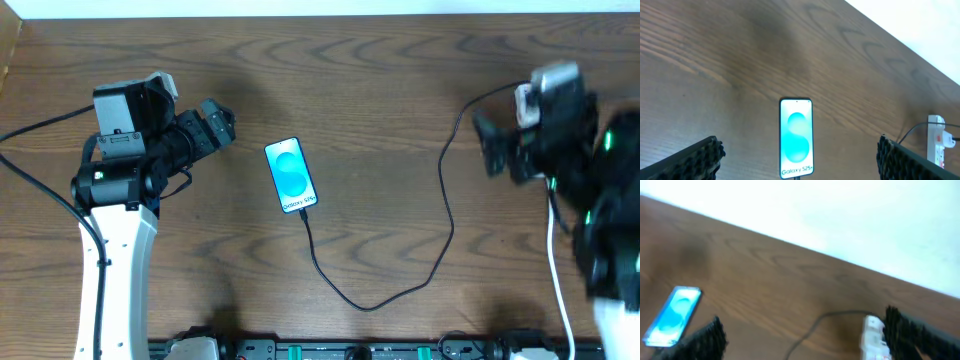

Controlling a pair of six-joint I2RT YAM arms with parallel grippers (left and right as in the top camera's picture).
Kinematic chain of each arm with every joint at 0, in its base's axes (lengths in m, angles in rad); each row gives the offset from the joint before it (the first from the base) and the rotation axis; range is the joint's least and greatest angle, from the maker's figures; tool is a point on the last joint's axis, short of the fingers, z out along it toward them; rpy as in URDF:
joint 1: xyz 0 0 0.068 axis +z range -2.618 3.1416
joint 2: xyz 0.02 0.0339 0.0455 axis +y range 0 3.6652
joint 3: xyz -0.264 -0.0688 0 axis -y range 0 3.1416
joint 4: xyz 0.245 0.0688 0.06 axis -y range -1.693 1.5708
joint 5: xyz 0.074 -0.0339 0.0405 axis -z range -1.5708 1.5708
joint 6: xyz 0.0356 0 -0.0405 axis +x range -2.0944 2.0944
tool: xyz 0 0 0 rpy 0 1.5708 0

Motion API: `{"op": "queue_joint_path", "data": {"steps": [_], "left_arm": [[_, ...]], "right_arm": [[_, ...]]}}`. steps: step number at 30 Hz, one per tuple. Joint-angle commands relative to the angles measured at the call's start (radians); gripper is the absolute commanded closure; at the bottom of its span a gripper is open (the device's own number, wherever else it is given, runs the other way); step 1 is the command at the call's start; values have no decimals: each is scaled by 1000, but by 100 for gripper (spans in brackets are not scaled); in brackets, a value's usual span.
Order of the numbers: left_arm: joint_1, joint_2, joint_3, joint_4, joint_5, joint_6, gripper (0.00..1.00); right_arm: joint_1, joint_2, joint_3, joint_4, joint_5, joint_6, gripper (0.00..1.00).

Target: Plug charger to phone and switch on socket

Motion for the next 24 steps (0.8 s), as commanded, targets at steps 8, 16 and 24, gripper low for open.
{"op": "queue_joint_path", "data": {"steps": [8, 16, 24], "left_arm": [[-3, -2, -1, -1, -10, 6, 1], [-3, -2, -1, -1, -10, 6, 1], [-3, -2, -1, -1, -10, 6, 1]], "right_arm": [[5, -450, -541, 255, 3, -184, 1], [5, -702, -862, 461, 2, -201, 1], [5, -867, -1026, 489, -17, -201, 1]]}}
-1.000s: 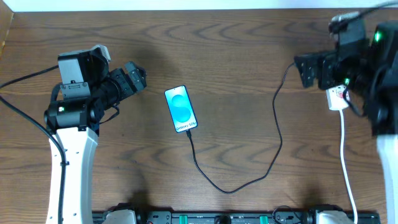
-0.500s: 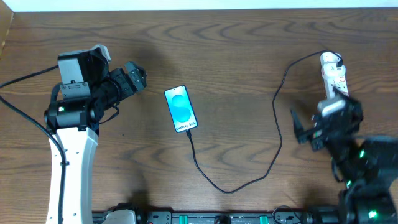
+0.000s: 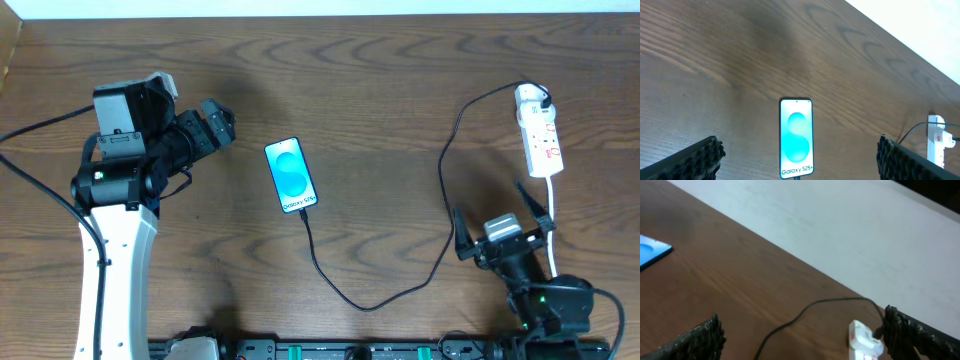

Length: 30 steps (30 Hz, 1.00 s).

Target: Plug charger to phone and switch on socket

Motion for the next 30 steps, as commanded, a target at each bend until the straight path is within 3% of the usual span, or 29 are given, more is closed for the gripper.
{"op": "queue_joint_path", "data": {"steps": [1, 8, 30], "left_arm": [[-3, -2, -1, 0, -10, 6, 1], [-3, -2, -1, 0, -10, 6, 1], [-3, -2, -1, 0, -10, 6, 1]], "right_arm": [[5, -60, -48, 4, -16, -14, 1], [7, -97, -71, -79, -26, -12, 1], [7, -97, -71, -76, -19, -6, 1]]}}
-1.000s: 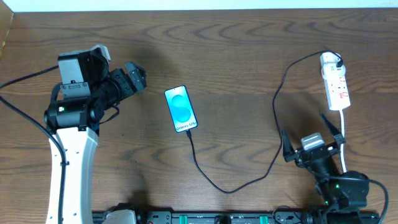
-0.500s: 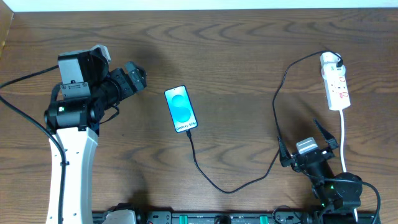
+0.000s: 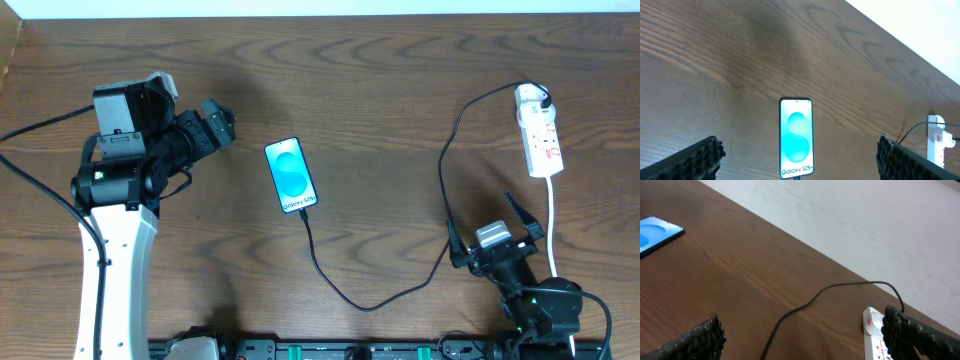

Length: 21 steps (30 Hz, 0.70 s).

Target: Plug charger to phone and switch on socket

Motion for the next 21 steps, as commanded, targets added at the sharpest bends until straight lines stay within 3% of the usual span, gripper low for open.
{"op": "queue_joint_path", "data": {"steps": [1, 21], "left_arm": [[-3, -2, -1, 0, -10, 6, 1], [-4, -32, -2, 2, -48, 6, 1]], "right_arm": [[6, -9, -6, 2, -3, -3, 1], [6, -9, -6, 2, -3, -3, 1]]}}
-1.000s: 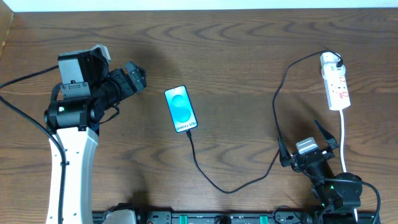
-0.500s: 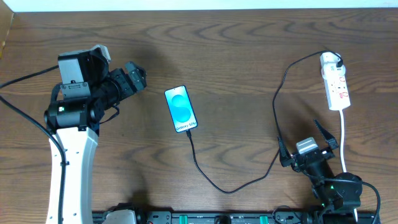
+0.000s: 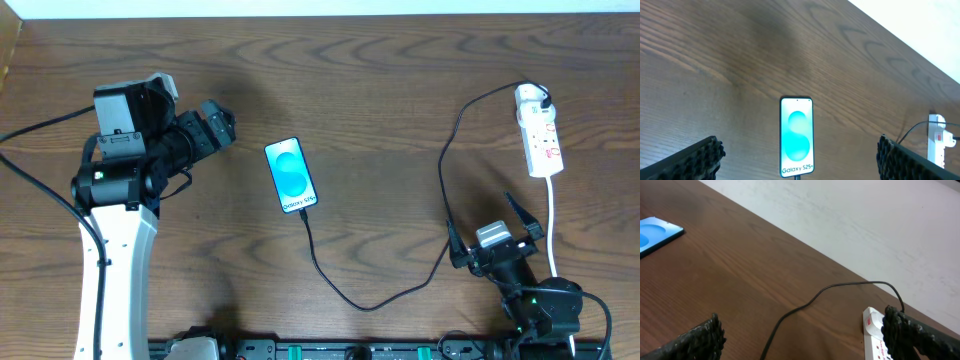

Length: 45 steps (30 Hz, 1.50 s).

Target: Plug charger to phone and switch on socket

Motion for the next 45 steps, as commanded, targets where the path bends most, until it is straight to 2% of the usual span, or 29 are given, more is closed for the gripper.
{"op": "queue_joint_path", "data": {"steps": [1, 4, 8, 14, 20, 25, 29, 34, 38, 45], "left_arm": [[-6, -50, -9, 6, -79, 6, 1], [-8, -141, -68, 44, -169, 20, 0], [-8, -289, -208, 188, -171, 117, 1], [-8, -715, -634, 500, -191, 138, 1], [-8, -976, -949, 692, -190, 239, 1], [-8, -1151, -1095, 740, -191, 305, 0], [-8, -1224, -1152, 740, -191, 390, 1], [-8, -1265, -1213, 735, -209, 398, 1], [-9, -1274, -1212, 641, -217, 399, 1], [-9, -1270, -1212, 641, -220, 399, 0]], "right_arm": [[6, -9, -6, 2, -3, -3, 1], [6, -9, -6, 2, -3, -3, 1], [6, -9, -6, 2, -3, -3, 1], [6, -9, -6, 2, -3, -3, 1], [6, -9, -6, 2, -3, -3, 1], [6, -9, -6, 2, -3, -3, 1], [6, -9, -6, 2, -3, -3, 1], [6, -9, -6, 2, -3, -3, 1], [6, -9, -6, 2, -3, -3, 1], [6, -9, -6, 2, -3, -3, 1]]}}
